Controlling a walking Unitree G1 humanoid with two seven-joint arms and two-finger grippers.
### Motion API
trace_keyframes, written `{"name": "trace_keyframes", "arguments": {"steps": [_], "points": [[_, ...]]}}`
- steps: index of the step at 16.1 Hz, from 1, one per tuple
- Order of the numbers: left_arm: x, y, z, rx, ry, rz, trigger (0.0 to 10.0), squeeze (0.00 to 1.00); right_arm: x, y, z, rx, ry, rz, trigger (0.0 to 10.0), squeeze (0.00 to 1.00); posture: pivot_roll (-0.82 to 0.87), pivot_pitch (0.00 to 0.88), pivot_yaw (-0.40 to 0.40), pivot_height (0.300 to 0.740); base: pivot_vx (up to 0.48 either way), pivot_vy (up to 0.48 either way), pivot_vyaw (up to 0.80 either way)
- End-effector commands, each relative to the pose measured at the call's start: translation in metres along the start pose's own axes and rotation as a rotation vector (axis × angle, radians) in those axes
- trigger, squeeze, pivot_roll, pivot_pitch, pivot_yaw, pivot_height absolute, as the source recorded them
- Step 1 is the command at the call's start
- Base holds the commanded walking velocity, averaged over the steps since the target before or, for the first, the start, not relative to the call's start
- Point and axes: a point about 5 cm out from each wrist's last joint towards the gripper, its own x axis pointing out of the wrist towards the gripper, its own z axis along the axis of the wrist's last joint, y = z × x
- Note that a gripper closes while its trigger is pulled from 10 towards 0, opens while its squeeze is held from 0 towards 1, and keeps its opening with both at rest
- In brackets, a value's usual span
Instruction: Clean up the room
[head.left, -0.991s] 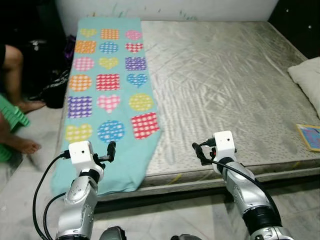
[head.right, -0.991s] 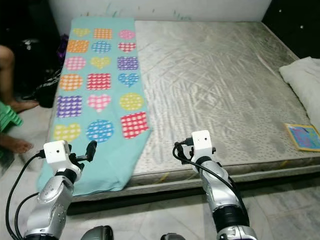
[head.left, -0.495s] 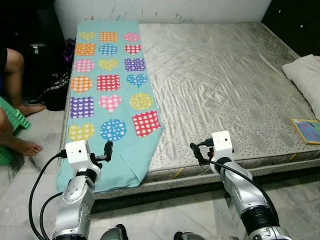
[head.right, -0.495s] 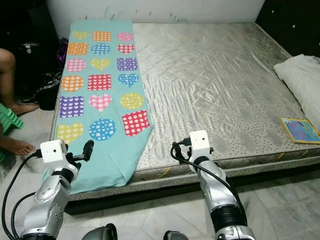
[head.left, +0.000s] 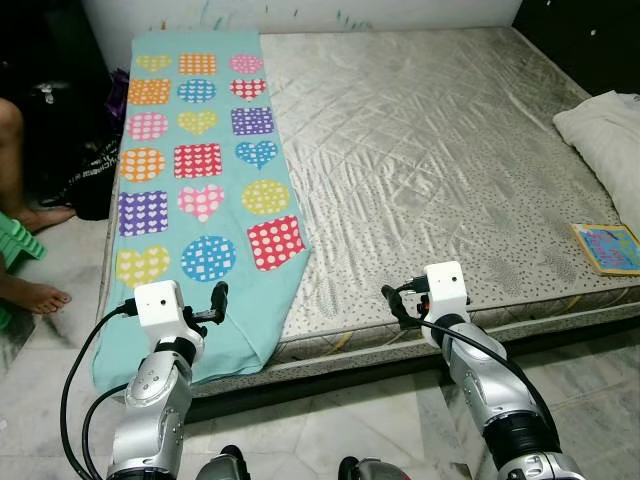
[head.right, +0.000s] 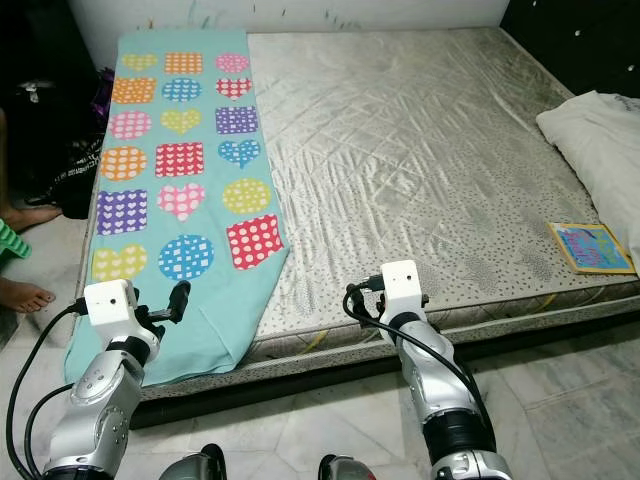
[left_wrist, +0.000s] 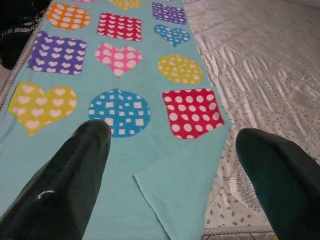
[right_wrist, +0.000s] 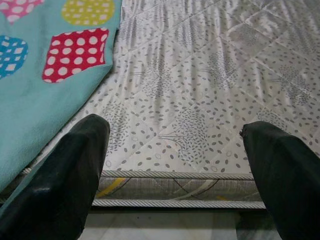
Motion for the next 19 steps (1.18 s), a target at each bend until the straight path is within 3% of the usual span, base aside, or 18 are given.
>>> {"name": "trace_keyframes", "arguments": {"steps": [1, 11, 15, 19], "points": [[-0.001, 0.002, -0.004, 0.0, 0.017, 0.014, 10.0, 0.0, -0.001, -0.003, -0.004, 0.005, 0.016, -0.01, 10.0, 0.0, -0.15, 0.149, -0.05, 0.74, 0.0, 0.0, 0.0], [-0.001, 0.002, -0.003, 0.006, 0.009, 0.016, 10.0, 0.0, -0.001, -0.004, -0.003, 0.0, 0.008, -0.022, 10.0, 0.0, -0.14, 0.139, -0.048, 0.74, 0.0, 0.421, 0.0], [-0.007, 0.0, 0.015, 0.001, -0.077, 0.045, 10.0, 0.0, -0.004, -0.015, 0.039, 0.039, -0.157, -0.09, 10.0, 0.0, -0.14, 0.137, -0.033, 0.74, 0.0, 0.48, 0.0], [-0.014, -0.011, 0.025, -0.012, -0.119, 0.033, 10.0, 0.0, -0.011, -0.014, 0.043, 0.044, -0.182, -0.092, 10.0, 0.0, -0.14, 0.144, -0.033, 0.74, 0.0, 0.48, 0.0]]}}
